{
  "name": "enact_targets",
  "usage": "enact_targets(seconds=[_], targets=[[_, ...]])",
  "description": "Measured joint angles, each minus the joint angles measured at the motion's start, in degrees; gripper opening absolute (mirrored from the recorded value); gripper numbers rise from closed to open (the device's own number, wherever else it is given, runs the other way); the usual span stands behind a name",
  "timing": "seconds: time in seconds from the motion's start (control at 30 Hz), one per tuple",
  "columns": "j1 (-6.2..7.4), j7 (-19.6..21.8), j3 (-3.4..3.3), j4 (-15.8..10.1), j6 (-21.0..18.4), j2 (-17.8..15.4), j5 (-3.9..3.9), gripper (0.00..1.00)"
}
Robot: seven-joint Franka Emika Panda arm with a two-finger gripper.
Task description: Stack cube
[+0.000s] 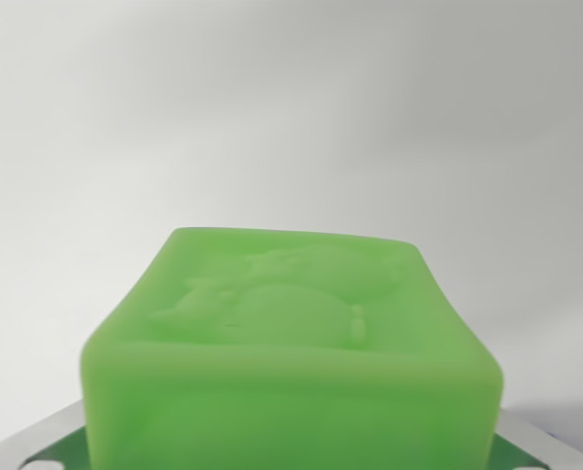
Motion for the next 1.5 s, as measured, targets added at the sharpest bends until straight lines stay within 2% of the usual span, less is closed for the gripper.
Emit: enact_targets(seconds=[1.5], targets=[[-0.44,-1.7,-1.95,-19.1,6.3,-12.2,-0.04,0.0]])
